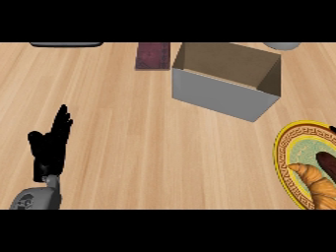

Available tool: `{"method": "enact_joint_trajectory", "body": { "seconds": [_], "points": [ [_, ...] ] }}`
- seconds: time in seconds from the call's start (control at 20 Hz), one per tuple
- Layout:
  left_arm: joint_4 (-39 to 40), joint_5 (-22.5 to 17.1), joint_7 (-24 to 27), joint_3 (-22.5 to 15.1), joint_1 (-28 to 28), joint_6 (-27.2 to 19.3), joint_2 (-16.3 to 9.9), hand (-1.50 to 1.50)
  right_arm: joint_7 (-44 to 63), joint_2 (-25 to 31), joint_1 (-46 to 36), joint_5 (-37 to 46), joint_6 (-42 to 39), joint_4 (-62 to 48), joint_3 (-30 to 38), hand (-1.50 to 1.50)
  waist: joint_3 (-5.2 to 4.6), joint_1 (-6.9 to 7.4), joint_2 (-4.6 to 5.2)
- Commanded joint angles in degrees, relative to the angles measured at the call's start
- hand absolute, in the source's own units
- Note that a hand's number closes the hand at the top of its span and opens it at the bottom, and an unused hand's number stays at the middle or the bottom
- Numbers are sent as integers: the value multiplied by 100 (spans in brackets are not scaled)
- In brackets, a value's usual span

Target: Pick the sweet potato from the plate and place it in the cardboard box

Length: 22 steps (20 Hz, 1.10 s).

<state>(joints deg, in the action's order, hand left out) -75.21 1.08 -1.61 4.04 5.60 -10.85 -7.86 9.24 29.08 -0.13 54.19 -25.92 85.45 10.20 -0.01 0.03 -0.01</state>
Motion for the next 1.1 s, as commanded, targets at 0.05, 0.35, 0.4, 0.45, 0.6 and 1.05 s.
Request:
{"method": "enact_joint_trajectory", "body": {
  "seconds": [0.05, 0.35, 0.4, 0.45, 0.6, 1.05],
  "points": [
    [-73, 92, 30, 16, -53, -67, 80, 0, -384, -147, -1, 172, 326, -472, 91, -150, 1, -2, 0],
    [195, 180, 277, 19, -122, -49, 167, 0, -494, -273, -63, 379, 539, -646, 85, -150, 1, -5, 0],
    [84, 139, 3, 64, 7, -23, 101, 0, -665, -140, -263, 432, 604, -1065, 159, -150, 2, 2, 1],
    [-182, -101, 67, 220, -252, 372, -217, 0, -646, -178, -683, 485, 756, -1659, 102, -150, 4, 47, 6],
    [-451, 124, -259, -48, -247, 5, 104, 0, -1115, -254, -266, 420, 842, -1053, -96, 150, 5, 27, -5],
    [-335, 109, -238, 54, -119, 80, 23, 0, -763, -1026, -168, 1001, 1484, -438, -676, 150, 0, 2, -13]
  ]
}}
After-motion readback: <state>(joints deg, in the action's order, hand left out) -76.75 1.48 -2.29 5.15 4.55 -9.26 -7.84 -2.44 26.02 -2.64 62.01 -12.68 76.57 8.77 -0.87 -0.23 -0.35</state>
